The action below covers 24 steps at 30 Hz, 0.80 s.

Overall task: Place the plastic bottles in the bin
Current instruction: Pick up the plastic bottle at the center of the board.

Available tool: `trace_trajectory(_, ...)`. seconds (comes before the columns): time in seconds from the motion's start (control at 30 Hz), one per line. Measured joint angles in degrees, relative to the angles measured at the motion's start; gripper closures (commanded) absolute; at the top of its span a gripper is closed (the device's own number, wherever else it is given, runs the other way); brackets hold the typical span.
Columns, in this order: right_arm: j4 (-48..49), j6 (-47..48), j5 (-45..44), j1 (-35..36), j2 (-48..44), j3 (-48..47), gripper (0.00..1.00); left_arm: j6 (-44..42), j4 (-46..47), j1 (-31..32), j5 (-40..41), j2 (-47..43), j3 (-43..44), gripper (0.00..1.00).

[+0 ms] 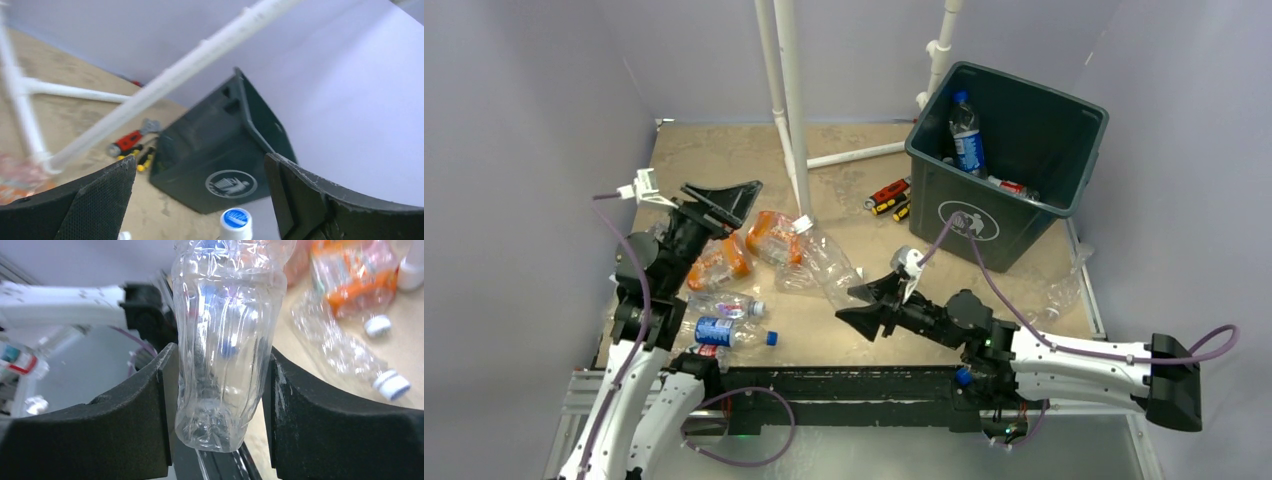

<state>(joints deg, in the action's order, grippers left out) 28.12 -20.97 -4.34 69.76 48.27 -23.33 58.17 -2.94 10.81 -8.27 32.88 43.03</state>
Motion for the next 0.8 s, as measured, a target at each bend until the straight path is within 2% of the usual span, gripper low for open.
trace_trajectory(0.23, 16.7, -0.6, -0.6, 0.0, 1.2, 0.9, 0.57, 5.4, 24.9, 0.2, -18.6, 6.2, -6.9, 0.01)
trace_trajectory(0.57, 32.4, -1.3, -0.8, 0.0, 9.5, 0.9, 0.57, 5.7, 38.4, 1.9, -30.5, 4.7, -7.9, 0.01)
trace_trajectory(0.8, 38.2, -1.6, -0.6, 0.0, 15.1, -1.3, 0.57, 5.5, 41.2, 4.6, -34.6, 5.1, -10.8, 0.01)
